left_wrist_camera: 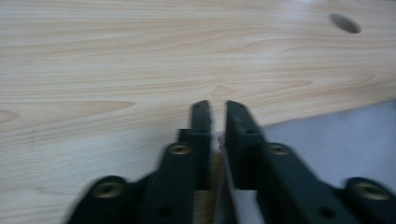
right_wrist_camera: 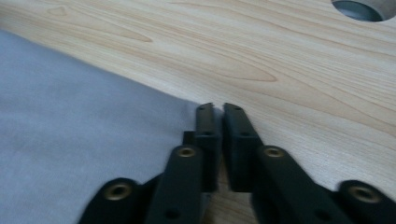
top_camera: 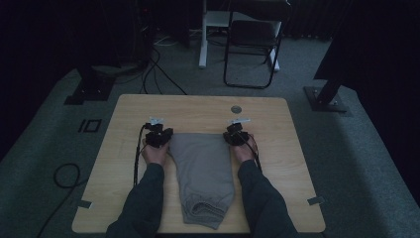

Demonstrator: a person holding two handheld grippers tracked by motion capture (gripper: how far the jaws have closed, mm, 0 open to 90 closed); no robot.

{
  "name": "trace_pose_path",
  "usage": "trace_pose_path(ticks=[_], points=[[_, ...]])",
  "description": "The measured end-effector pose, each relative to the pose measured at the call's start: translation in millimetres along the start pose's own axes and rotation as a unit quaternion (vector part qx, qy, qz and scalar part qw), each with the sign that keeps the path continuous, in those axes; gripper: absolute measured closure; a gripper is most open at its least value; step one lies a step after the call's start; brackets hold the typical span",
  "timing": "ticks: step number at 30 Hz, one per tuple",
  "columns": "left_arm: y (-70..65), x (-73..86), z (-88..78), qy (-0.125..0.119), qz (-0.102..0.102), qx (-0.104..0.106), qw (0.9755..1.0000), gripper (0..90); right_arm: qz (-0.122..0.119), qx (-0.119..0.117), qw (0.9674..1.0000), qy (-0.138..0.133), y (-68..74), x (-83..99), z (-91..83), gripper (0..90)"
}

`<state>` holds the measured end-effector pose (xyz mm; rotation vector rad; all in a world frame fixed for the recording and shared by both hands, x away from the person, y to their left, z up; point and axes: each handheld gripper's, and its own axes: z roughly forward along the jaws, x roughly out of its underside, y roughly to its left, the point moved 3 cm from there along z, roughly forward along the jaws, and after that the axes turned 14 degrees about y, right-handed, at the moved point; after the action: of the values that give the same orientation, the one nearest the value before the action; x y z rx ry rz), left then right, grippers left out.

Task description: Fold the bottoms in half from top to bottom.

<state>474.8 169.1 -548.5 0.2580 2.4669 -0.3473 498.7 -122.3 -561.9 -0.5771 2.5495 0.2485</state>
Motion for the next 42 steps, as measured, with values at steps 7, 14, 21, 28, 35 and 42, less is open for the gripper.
trace_pose_path(ticks=[7,14,21,28,35,42], points=[[-9.7,1.0,2.9,0.004,0.030,0.011,0.9995,60.7,0.014,-0.026,0.9992,-0.026,-4.2,-2.7,-2.5,59.9],[-10.2,3.6,22.7,0.050,0.035,-0.006,0.9981,54.3,0.002,-0.030,0.9994,-0.018,-1.1,-2.4,3.9,54.2],[-7.5,4.5,27.7,0.054,0.042,0.009,0.9976,53.3,-0.011,-0.021,0.9997,-0.011,-0.9,0.0,10.2,54.1],[-14.8,6.5,29.0,0.055,0.070,0.010,0.9960,58.4,-0.023,-0.014,0.9996,-0.013,1.6,-0.1,11.1,58.5],[-12.4,9.0,26.8,0.058,0.065,0.033,0.9957,82.7,-0.014,-0.044,0.9989,0.000,3.9,-0.5,9.5,84.2],[-7.6,4.1,22.2,0.054,0.047,0.033,0.9969,85.3,-0.025,-0.051,0.9984,-0.002,2.1,-3.8,7.0,85.7]])
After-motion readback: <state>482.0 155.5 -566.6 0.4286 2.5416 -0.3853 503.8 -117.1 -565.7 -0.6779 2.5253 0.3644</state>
